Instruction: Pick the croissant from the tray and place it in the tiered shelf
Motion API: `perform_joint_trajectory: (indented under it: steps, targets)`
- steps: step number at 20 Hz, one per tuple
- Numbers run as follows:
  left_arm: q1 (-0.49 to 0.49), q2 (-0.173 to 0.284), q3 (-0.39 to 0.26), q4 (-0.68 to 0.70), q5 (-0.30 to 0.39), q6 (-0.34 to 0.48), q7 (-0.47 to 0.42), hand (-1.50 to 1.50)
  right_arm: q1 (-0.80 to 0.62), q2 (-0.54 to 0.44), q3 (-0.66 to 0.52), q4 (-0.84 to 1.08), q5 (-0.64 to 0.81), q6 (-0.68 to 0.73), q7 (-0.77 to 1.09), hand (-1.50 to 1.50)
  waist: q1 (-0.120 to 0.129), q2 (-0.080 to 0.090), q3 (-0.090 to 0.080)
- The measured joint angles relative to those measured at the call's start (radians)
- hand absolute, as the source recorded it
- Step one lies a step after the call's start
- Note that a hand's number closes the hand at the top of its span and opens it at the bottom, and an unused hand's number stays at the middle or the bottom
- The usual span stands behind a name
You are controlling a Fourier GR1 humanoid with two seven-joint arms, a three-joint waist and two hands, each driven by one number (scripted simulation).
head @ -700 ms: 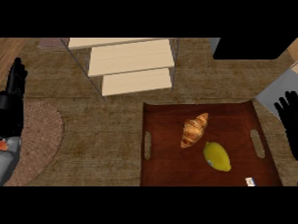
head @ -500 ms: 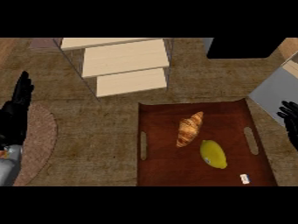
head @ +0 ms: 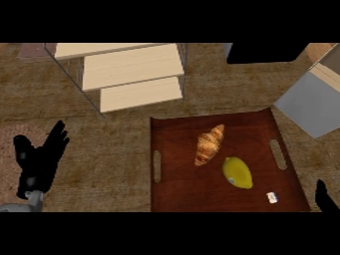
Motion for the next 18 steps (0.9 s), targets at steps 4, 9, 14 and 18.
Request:
perform_joint_trajectory:
  steps: [4, 9, 14, 18]
  targets:
    - [-0.002, -0.009, -0.006, 0.013, 0.026, -0.043, 0.020, 0.00, 0.136, 0.100, 0.175, -0.163, 0.145, -0.130, 0.011, -1.50, 0.026, 0.001, 0.002]
    - [-0.032, 0.000, 0.000, 0.022, 0.043, -0.079, 0.056, 0.00, 0.290, 0.094, 0.394, -0.370, 0.334, -0.184, 0.153, -1.50, 0.052, 0.005, 0.003]
    - [-0.046, -0.004, 0.000, 0.033, 0.047, -0.106, 0.055, 0.00, 0.340, 0.058, 0.514, -0.498, 0.541, -0.168, 0.402, -1.50, 0.081, 0.015, 0.001]
    - [-0.063, -0.016, -0.012, 0.030, 0.033, -0.098, 0.064, 0.00, 0.328, 0.070, 0.522, -0.558, 0.699, -0.113, 0.627, -1.50, 0.096, 0.021, 0.000]
